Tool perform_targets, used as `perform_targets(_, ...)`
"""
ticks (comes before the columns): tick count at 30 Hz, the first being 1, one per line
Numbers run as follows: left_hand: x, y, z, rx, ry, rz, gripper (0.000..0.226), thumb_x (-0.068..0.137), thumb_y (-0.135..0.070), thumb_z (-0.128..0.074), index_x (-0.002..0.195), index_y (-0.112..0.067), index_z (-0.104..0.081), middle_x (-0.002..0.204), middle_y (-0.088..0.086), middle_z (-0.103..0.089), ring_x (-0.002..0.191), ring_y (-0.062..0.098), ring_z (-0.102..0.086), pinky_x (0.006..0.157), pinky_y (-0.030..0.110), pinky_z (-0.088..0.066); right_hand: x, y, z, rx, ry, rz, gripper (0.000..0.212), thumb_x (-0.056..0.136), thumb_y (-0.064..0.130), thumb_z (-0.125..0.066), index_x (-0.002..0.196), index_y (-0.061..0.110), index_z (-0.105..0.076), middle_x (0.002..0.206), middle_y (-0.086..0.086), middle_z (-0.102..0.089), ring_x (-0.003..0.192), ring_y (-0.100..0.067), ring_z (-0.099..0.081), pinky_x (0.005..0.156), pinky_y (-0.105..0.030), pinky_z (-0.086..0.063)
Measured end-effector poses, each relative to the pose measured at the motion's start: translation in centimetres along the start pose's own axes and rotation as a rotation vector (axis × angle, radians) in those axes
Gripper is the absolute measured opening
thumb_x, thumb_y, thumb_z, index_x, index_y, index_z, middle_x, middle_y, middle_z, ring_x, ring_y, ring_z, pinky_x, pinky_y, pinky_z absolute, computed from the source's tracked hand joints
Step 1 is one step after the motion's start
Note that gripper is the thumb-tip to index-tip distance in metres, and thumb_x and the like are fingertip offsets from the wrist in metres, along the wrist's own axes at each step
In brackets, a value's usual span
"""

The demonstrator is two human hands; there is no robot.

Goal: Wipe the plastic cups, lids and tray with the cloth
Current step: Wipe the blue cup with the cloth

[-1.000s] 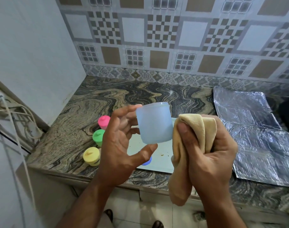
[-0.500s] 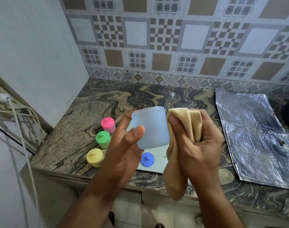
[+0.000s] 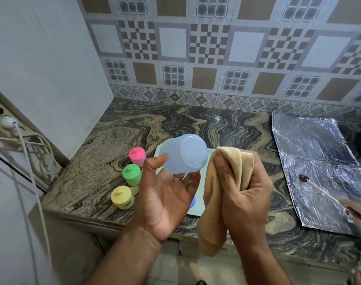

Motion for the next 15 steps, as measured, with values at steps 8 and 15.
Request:
perform_targets(8,0.0,-0.8,0.4,-0.05,-0.068,-0.035,0.118,0.048,-0.029,-0.097,0.153,-0.005,-0.048,0.137,0.02,-0.061,0.105,0.026,-0.068,0.085,0.031,-0.061,-0.5,0.6,-0.5,0.003,0.017,0.034,0.013,0.093,0.009,-0.075,0.086,0.011,-0.064,0.069,0.014,-0.065,0.063,0.002,-0.057,0.062,-0.013,-0.048)
perform_targets(15,0.3,-1.7,0.7,0.137,-0.001,-0.072,0.103,0.051,-0.032,-0.095,0.144,-0.007,-0.058,0.128,0.015,-0.068,0.102,0.022,-0.069,0.093,0.032,-0.052,-0.2,3.0,-2.7,-0.042,0.097,0.218,0.015,0.087,0.002,-0.074,0.092,0.013,-0.066,0.07,0.008,-0.069,0.057,0.004,-0.062,0.056,-0.011,-0.049)
Point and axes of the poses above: each hand's wrist, its own x-axis towards the middle knuckle, its own z-axis out of the back of the hand, y = z × x, the point moved 4 cm from there along x, towards the middle knuckle
